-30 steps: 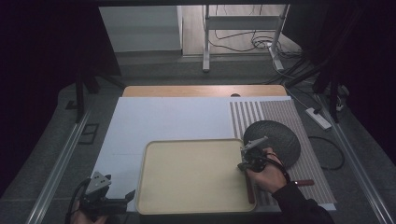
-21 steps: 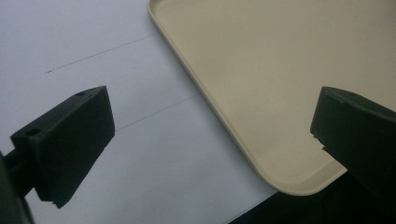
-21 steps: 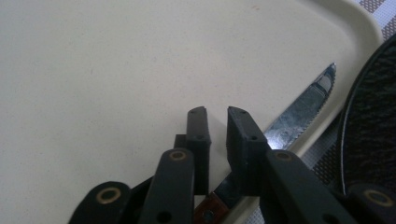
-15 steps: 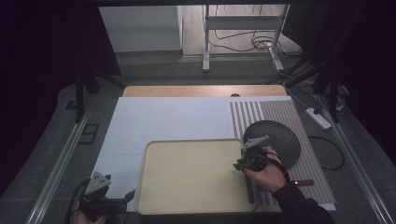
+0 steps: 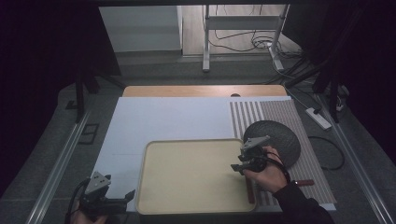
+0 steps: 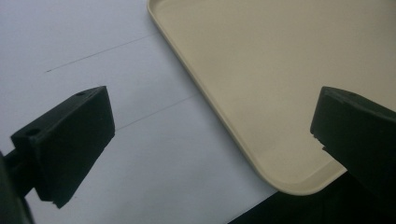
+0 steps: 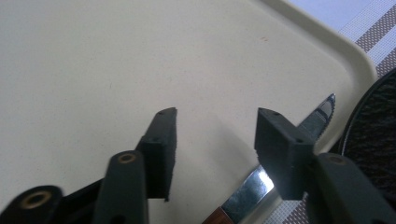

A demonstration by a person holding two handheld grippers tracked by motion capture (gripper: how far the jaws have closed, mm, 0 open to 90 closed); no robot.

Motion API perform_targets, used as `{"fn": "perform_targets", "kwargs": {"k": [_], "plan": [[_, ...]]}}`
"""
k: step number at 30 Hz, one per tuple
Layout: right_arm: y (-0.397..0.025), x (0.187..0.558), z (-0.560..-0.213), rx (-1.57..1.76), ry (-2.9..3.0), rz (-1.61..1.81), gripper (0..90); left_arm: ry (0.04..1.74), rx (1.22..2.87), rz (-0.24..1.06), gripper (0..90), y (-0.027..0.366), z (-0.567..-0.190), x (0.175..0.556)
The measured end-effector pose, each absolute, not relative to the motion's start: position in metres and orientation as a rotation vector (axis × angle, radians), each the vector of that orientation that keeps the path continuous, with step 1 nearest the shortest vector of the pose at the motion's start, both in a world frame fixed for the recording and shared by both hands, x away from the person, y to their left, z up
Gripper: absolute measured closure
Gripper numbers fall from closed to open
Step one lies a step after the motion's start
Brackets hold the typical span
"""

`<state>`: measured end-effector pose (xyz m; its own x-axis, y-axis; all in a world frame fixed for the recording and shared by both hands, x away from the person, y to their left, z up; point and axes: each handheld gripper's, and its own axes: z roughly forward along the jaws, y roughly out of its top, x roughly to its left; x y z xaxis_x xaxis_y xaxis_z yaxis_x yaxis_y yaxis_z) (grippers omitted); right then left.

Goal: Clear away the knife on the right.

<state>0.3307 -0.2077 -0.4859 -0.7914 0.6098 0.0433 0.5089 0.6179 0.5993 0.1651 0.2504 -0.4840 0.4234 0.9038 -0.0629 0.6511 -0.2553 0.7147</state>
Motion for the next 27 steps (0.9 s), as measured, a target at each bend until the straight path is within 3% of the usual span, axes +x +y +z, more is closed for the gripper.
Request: {"fn": "perform_targets", "kwargs": {"k": [13,27], "plan": [[-0.217,0.329,-0.48,0.987,2.636,0.959,22.9,1.314,2.0,0.477,0.0,0.251,-0.484,0.165],[-0.231,0.318,-0.473,1.055,2.604,1.001,14.1,1.316,1.995,0.475,0.0,0.252,-0.484,0.165]]}}
